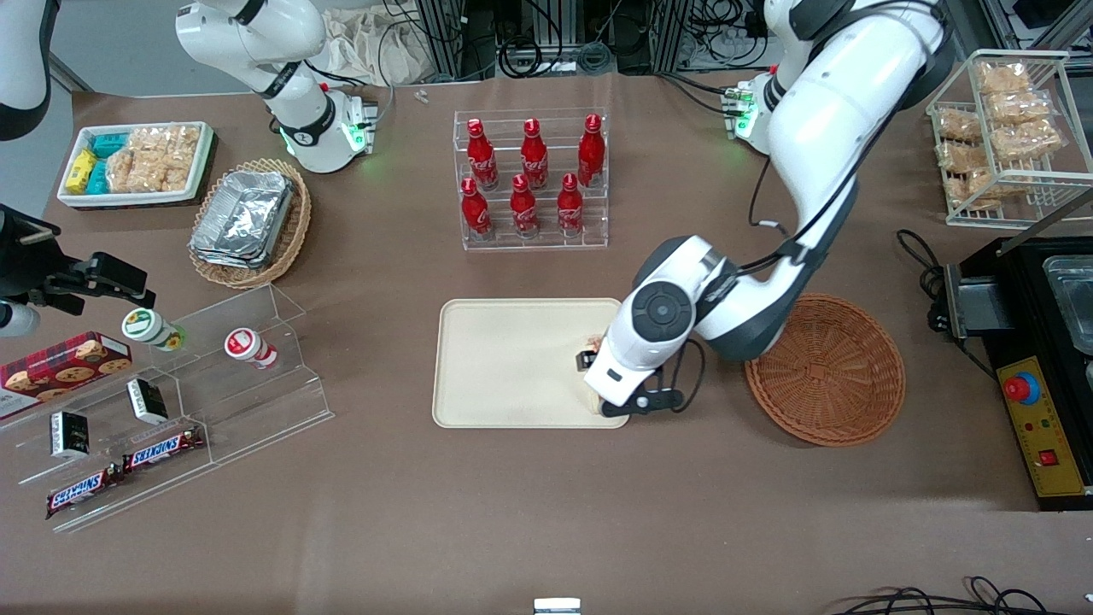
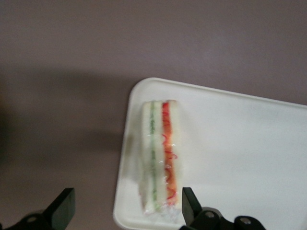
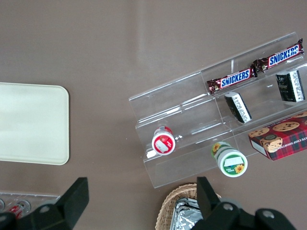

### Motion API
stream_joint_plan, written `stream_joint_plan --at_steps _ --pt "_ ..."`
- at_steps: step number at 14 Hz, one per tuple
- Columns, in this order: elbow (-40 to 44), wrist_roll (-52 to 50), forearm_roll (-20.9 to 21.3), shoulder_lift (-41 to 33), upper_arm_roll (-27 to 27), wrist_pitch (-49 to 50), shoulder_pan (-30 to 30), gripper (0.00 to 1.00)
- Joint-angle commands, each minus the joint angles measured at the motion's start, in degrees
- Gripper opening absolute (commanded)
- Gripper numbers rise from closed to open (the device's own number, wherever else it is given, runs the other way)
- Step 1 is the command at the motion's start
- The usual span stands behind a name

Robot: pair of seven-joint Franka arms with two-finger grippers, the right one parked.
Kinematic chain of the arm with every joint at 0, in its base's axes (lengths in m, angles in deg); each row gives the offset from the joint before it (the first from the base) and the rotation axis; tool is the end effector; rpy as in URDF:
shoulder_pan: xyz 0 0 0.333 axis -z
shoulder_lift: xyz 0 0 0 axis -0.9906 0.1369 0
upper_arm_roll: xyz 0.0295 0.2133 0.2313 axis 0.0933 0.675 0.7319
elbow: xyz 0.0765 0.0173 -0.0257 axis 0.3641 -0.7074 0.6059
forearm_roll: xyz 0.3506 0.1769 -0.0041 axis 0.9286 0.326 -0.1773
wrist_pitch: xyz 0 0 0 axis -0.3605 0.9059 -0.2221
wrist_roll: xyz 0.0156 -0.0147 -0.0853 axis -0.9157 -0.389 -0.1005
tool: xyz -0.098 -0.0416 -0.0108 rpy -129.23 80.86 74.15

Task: Place sandwich from basket to tray

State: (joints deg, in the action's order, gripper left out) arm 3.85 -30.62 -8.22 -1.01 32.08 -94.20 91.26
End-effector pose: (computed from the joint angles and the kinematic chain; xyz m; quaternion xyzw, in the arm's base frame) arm 0.6222 -0.3761 0.3377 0.9946 0.0953 -0.0380 0.0177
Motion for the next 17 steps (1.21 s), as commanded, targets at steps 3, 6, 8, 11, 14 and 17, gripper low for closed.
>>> stream_joint_plan --at_steps 3,6,8,11,14,17 --pt "0.73 7.79 -7.84 -12.74 -0.76 12.49 -13.48 1.0" --pt "-0.93 18.26 -10.05 -19.07 -0.5 20.31 -20.01 1.0" --pt "-6.45 24.32 -10.32 -24.6 1.68 20.07 -21.34 1.0" --pt "-15.68 31.44 -12.94 -32.16 7.92 16.12 -19.68 1.0" --pt "-26.66 38.93 -16.29 -41.21 20.45 10.68 -10.23 1.0" --pt "-31.44 44.11 -16.21 -44.84 24.37 9.16 -7.1 1.0"
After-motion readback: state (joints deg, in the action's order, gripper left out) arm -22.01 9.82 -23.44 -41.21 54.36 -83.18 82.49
